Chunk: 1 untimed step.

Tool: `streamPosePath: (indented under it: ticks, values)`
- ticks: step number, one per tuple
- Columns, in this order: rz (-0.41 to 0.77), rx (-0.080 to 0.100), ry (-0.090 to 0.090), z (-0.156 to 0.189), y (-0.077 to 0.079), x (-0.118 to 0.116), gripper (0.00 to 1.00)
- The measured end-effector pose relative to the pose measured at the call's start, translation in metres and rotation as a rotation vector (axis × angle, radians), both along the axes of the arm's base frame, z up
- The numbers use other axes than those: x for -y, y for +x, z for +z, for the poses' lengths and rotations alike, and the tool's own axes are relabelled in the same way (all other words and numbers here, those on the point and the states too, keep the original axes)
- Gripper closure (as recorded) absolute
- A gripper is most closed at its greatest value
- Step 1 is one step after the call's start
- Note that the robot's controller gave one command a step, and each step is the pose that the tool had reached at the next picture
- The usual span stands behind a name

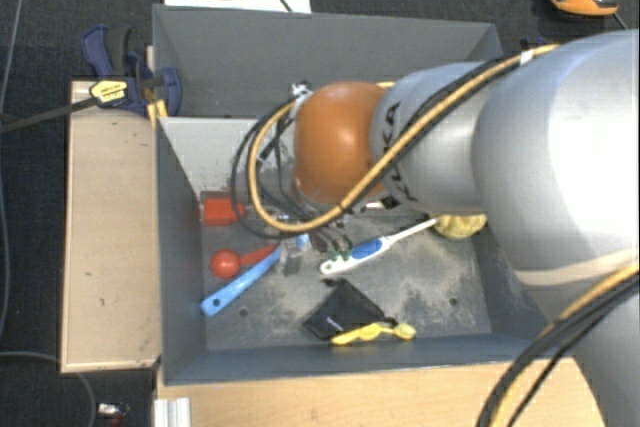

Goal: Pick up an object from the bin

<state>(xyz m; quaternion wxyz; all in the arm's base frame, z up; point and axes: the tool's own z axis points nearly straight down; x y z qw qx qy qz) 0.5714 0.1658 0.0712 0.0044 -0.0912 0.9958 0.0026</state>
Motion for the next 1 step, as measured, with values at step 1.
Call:
streamPosePath:
  ticks: [1]
  values:
    - [-0.002, -0.006, -0.001, 0.0199, -0.0022, 0.0006, 1.00]
